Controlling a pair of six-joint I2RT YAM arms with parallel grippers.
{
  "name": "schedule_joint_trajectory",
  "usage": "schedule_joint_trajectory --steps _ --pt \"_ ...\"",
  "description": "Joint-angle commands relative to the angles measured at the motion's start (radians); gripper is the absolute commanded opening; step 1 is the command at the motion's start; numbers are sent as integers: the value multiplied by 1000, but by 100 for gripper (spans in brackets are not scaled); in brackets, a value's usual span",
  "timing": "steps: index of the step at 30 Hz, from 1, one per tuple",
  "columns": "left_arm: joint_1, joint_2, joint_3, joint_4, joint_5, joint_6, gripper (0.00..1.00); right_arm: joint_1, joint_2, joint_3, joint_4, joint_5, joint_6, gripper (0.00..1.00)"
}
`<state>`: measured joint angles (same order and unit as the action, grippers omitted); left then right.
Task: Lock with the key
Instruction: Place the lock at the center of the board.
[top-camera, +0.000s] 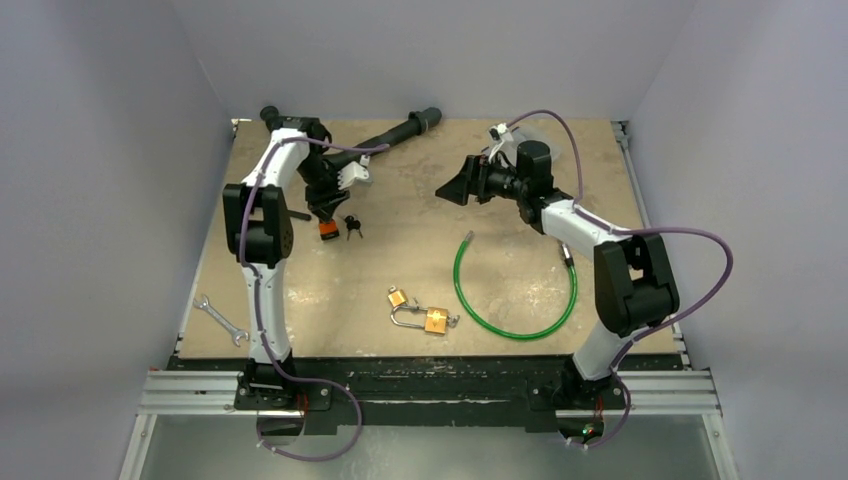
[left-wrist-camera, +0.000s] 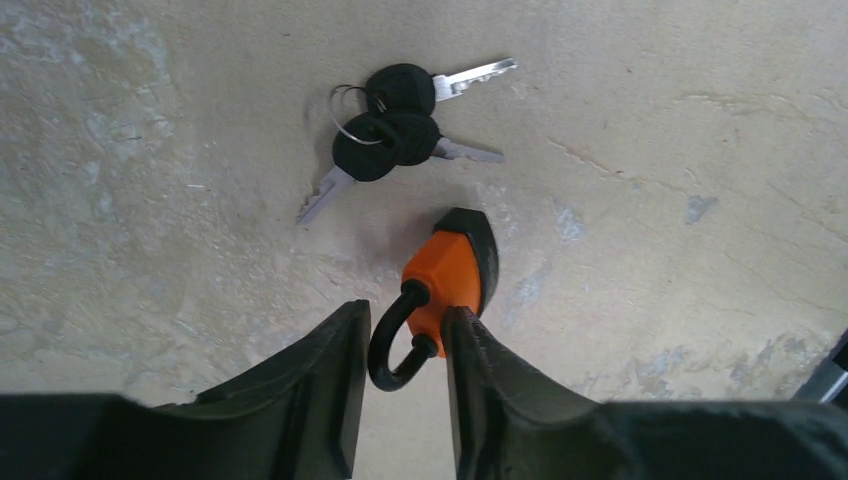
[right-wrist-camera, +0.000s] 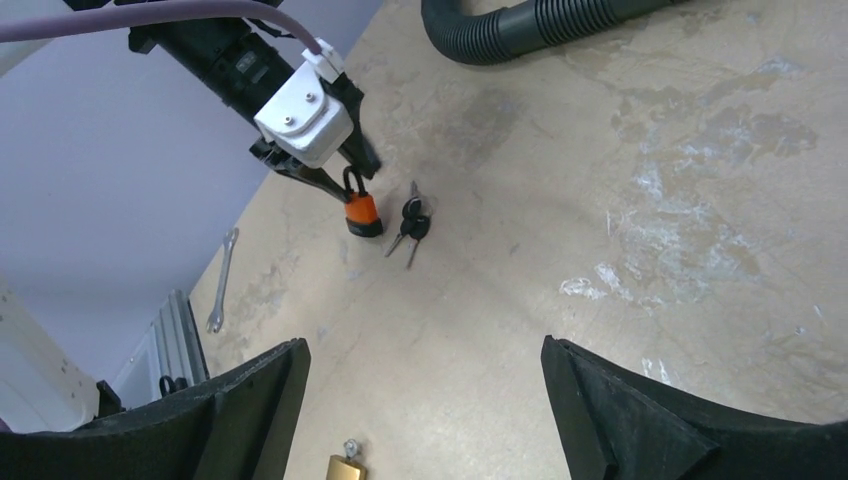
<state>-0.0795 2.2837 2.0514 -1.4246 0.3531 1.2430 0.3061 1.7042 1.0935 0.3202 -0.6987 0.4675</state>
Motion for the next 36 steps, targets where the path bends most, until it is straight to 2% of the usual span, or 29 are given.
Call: schedule_joint_trajectory --steps 1,12,13,16,20,23,28,29,31,33,36 --pt "4 32 64 -5 -1 49 40 -9 -45 -6 -16 -6 -32 96" --pt "6 19 69 30 11 35 53 -9 -38 10 -48 -23 -65 98" --pt "9 15 76 37 20 24 54 -9 -42 16 -67 -24 -85 98" --pt "24 -4 115 43 79 -30 71 -9 -66 41 -170 -9 -223 99" --pt "55 -82 107 105 211 -163 75 -7 -130 39 -308 21 -381 99" --pt "92 -199 6 227 335 -302 79 -4 -188 17 -425 23 -513 99" --pt "128 -478 -326 565 465 -558 92 20 -290 -48 -605 53 -709 98" --pt "127 -537 -402 599 508 -548 95 21 -309 -65 -625 61 -735 98" --pt "114 -664 -546 593 577 -420 97 22 -345 -96 -655 75 -767 98" --pt "35 -727 -620 521 540 -254 99 22 -366 -108 -695 43 -794 99" --pt "-81 -725 -640 329 448 38 97 21 -356 -86 -825 -13 -857 98"
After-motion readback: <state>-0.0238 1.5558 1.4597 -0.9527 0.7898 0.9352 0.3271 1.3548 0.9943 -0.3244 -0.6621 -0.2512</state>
